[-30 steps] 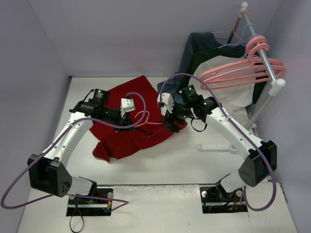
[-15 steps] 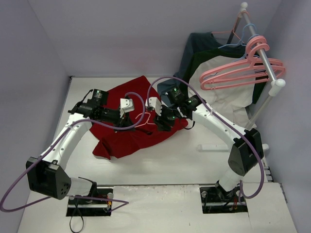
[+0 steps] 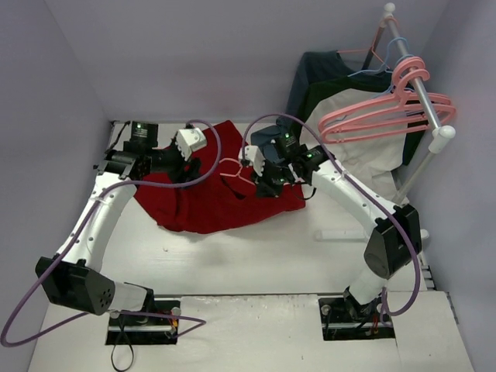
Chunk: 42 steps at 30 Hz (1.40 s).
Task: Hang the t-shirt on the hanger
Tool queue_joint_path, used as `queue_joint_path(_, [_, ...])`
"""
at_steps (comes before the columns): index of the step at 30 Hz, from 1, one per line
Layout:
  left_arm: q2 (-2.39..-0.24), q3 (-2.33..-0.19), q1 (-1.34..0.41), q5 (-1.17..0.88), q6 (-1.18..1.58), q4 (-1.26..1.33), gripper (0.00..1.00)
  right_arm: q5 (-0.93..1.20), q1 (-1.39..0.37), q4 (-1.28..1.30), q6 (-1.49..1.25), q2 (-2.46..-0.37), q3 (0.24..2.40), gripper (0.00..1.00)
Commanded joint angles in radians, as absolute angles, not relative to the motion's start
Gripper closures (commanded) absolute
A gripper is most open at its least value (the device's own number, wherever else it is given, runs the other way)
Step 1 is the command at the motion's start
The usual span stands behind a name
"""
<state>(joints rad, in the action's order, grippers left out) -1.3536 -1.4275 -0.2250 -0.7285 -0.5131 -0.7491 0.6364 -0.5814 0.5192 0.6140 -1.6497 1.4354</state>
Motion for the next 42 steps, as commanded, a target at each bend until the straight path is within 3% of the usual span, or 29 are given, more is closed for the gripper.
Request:
queue_joint_path(1, [-1.275,-1.521,-0.195,-0.356,-0.402,-0.625,0.42,0.654,-0.547,0.485,0.509,-1.608,1.540,1.00])
queue_joint_path(5, [-1.226,-1.577,-0.187,0.033,-0.326,-0.568,0.40,0.666,-0.528,0.485,0.371,-1.625,1.674,1.00])
queue_joint_path(10, [-1.194,-1.655,-0.189,0.120,-0.286,-0.603,0.40,0.647,-0.529,0.485,0.204,-1.688,2.001,1.00])
queue_joint_path(13, [-1.168,-1.719,-0.187,0.141,-0.275,-0.635,0.39,0.616,-0.525,0.483,0.040,-1.771,2.428,1.00])
queue_joint_path(16, [-1.150,-1.771,-0.189,0.140,-0.280,-0.648,0.39,0.642,-0.515,0.443,-0.057,-1.834,2.645,1.00])
queue_joint_path(18, [-1.143,-1.773,-0.190,0.141,-0.284,-0.652,0.39,0.596,-0.518,0.384,-0.083,-1.820,2.590,1.00])
queue_joint_path(19, [-1.138,-1.764,-0.189,0.143,-0.287,-0.654,0.39,0.434,-0.512,0.387,-0.080,-1.804,2.539,1.00])
queue_joint_path(20, [-1.135,-1.758,-0.190,0.141,-0.287,-0.655,0.38,0.401,-0.477,0.386,-0.136,-1.791,2.436,1.00])
queue_joint_path(23, [-1.115,-1.726,-0.190,0.133,-0.281,-0.658,0.38,0.523,-0.560,0.382,-0.176,-1.765,2.381,1.00])
queue_joint_path(30, [-1.099,-1.684,-0.201,0.063,-0.228,-0.676,0.38,0.184,-0.690,0.365,-0.217,-1.581,1.968,1.00])
queue_joint_path(37, [-1.088,-1.629,-0.224,0.046,-0.135,-0.698,0.40,-0.166,-0.808,0.165,-0.517,-1.219,1.402,1.00])
queue_joint_path(42, [-1.077,-1.610,-0.267,0.091,-0.098,-0.708,0.41,-0.392,-0.882,0.159,-0.615,-1.100,1.283,1.00])
